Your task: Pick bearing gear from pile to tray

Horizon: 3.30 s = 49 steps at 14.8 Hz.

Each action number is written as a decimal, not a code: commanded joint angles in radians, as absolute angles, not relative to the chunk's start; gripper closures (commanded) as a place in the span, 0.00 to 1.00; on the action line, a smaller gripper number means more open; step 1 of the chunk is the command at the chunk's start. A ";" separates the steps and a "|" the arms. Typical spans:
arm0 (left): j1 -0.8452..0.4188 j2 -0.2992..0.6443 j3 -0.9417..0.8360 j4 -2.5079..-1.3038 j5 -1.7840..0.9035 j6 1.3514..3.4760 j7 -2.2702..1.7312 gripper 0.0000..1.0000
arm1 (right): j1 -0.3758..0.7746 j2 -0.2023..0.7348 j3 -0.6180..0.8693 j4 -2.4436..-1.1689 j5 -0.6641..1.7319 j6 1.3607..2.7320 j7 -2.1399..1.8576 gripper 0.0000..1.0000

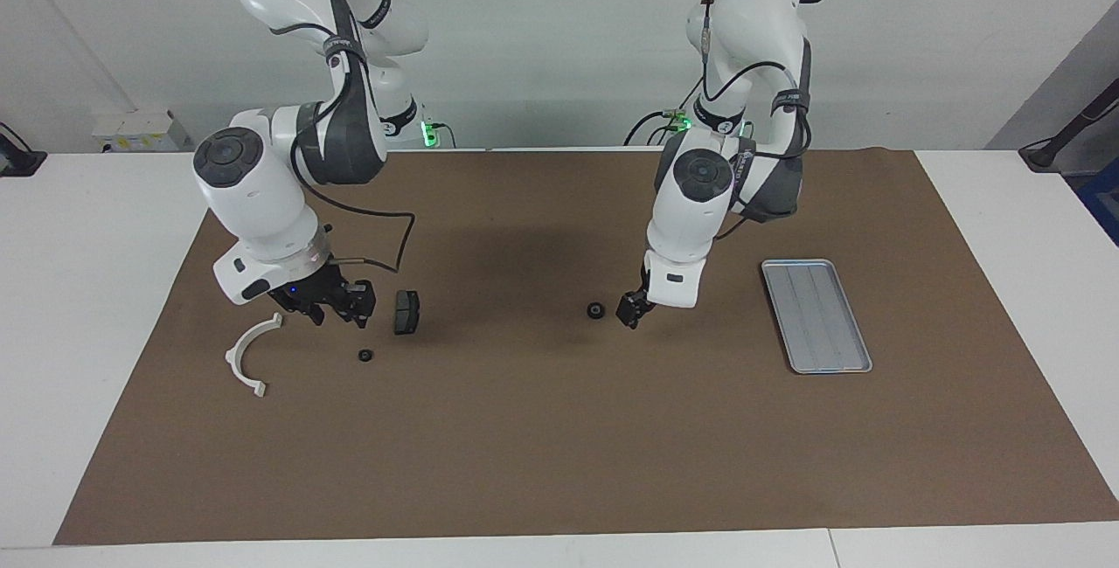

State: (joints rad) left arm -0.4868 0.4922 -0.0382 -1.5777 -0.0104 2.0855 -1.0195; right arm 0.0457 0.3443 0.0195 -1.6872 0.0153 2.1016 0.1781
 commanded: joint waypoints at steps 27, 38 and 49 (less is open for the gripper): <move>-0.598 0.511 -0.025 -1.694 0.014 2.186 -1.040 0.32 | 0.028 0.485 0.055 -1.739 0.008 2.210 0.120 0.32; -0.609 0.509 -0.025 -1.712 0.014 2.207 -1.045 0.54 | 0.008 0.456 0.058 -1.798 0.008 2.218 0.078 0.32; -0.572 0.446 -0.009 -1.683 0.018 2.051 -1.063 1.00 | 0.008 0.456 0.058 -1.801 0.009 2.233 0.086 0.52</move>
State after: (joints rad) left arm -0.5899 0.4931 -0.0143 -1.6797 -0.0015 2.1128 -1.0484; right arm 0.0264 0.4817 0.0435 -1.7643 0.0134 2.2097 0.1039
